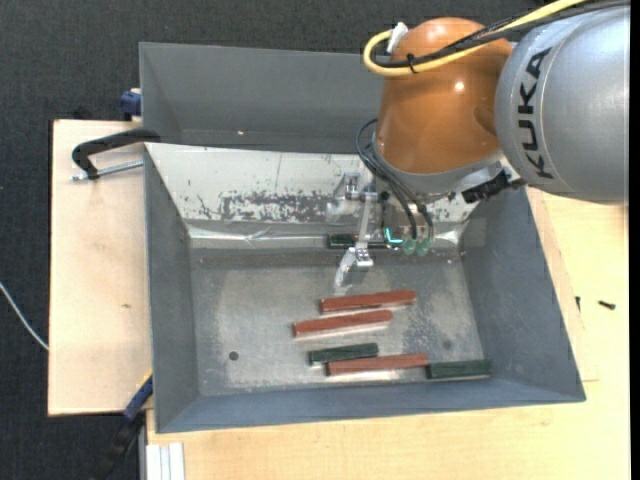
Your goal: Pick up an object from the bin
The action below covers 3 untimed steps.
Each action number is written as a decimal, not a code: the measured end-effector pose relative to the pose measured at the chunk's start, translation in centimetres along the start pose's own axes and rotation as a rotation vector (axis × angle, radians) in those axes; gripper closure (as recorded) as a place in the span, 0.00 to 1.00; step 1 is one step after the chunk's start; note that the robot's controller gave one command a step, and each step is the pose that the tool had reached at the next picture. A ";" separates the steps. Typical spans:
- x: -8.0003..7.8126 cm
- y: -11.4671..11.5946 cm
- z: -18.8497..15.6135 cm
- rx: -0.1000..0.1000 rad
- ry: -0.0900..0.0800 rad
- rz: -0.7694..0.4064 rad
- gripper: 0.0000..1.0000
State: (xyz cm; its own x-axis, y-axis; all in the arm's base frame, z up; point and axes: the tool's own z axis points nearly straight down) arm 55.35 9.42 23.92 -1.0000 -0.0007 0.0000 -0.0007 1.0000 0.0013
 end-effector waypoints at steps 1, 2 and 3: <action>0.0 0.0 -0.1 0.000 -0.001 0.000 0.00; 0.8 -1.6 4.0 -0.001 -0.009 -0.045 0.00; 3.4 -2.9 16.0 -0.005 -0.016 -0.003 1.00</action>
Offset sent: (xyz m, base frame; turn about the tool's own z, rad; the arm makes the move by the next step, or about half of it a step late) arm -0.0285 -0.0497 -0.1266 -0.1220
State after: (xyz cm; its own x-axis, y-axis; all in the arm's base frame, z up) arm 51.92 6.58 7.94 -0.9999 -0.0039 -0.0156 -0.0040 1.0000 0.0059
